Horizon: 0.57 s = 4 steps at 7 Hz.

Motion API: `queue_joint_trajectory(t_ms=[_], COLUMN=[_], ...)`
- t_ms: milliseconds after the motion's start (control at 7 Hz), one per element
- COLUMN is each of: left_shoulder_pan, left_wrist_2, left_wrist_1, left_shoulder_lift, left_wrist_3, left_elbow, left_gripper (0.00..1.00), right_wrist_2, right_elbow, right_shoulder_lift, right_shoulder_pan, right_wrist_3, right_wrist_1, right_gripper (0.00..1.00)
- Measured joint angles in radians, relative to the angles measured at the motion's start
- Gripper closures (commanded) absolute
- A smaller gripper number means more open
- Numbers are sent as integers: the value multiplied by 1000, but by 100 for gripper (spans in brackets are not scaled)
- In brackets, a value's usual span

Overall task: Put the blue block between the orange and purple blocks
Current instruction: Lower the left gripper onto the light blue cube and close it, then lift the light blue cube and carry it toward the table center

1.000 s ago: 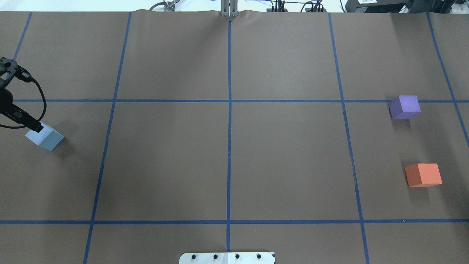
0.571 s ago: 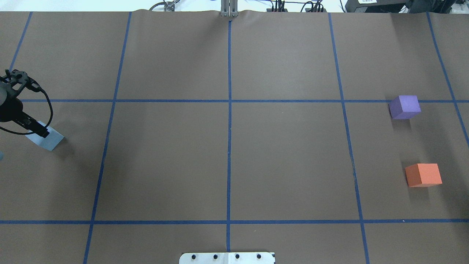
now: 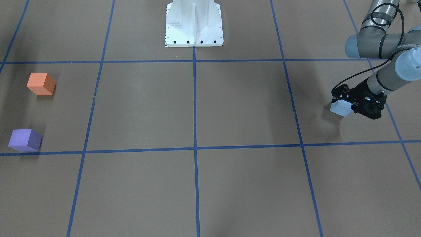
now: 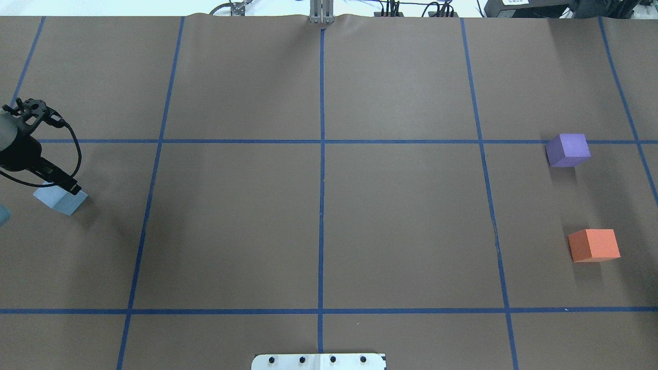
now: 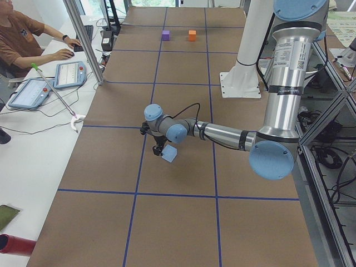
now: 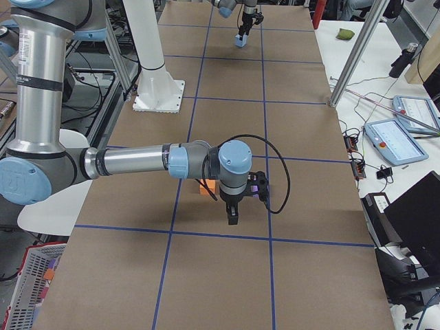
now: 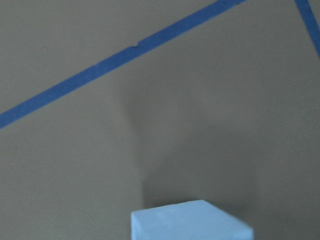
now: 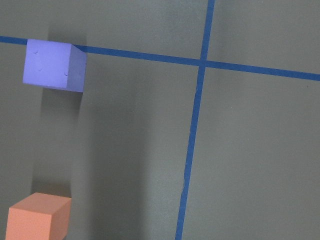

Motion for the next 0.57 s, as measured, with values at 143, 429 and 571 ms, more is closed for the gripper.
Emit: queue_joint_trajectory(t_ms=[143,429,571], left_shoulder_pan=[-1,-1,-1], left_wrist_2=[-8,-3,12], left_wrist_1=[2,3,3], left_shoulder_lift=[1,9,12], left_wrist_3=[-1,-1,-2], left_elbow=[-5,-10,-9], left_gripper=[0,0,0], right_wrist_2=[0,-1,-1], right_elbow=[0,-2,-3], right_shoulder_lift=[-2,-7,-7], right_shoulder_pan=[0,0,0], right_wrist_3=[0,0,0], right_wrist_1=[0,0,0], right_gripper=[0,0,0])
